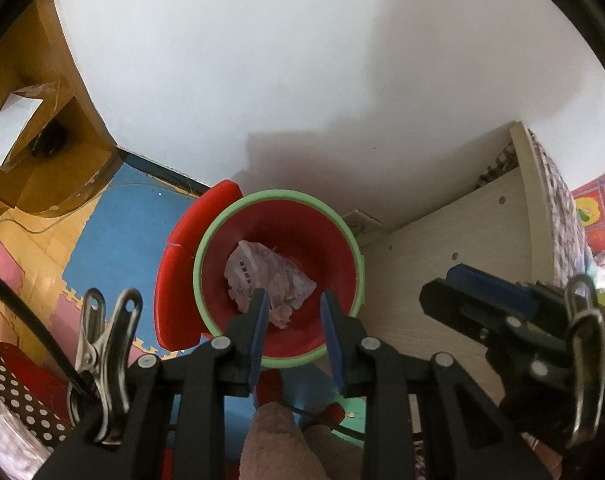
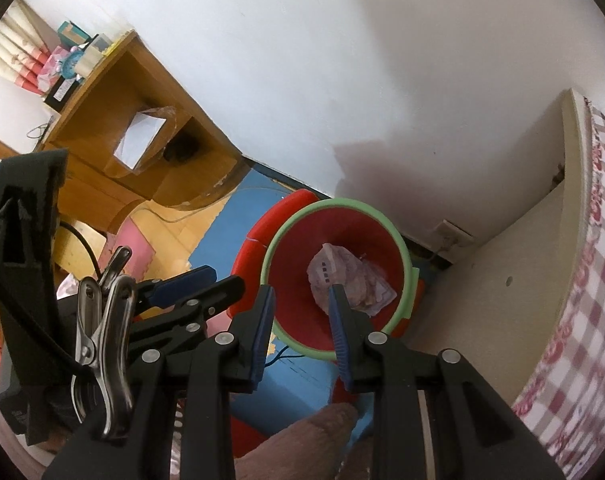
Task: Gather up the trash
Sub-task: 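Move both grippers back from the bucket toward the bed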
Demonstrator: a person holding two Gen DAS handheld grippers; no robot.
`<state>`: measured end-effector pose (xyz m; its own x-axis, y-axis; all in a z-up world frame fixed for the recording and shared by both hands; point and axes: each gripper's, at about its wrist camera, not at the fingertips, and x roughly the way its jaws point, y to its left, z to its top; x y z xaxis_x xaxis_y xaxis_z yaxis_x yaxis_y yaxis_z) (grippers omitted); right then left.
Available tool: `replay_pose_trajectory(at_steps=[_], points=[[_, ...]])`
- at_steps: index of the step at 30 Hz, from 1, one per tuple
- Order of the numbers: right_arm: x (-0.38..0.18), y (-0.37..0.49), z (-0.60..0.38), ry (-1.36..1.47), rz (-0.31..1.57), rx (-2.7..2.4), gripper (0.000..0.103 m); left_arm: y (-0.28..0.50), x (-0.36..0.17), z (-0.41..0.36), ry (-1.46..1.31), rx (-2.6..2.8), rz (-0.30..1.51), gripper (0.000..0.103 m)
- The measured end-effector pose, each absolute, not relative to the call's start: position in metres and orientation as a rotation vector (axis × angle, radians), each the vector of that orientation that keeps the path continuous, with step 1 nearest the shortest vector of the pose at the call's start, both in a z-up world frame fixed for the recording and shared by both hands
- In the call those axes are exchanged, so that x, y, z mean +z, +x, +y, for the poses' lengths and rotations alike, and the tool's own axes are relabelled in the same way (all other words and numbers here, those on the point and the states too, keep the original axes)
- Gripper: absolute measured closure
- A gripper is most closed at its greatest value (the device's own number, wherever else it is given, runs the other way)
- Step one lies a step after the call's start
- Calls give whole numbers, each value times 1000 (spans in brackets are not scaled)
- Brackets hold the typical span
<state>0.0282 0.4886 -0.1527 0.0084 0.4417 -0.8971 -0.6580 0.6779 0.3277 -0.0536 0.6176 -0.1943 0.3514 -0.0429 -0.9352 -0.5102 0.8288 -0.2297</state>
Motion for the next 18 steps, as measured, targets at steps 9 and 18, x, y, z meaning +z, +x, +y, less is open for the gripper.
replay_pose_trajectory(at_steps=[9,18], points=[[-125,11,474,-171,1253,902,74,-66,-172,611,-524,343,1167,75],[-97,-6,456,-142,1189,949,74,-82,-148,597,-497,383,1152,75]])
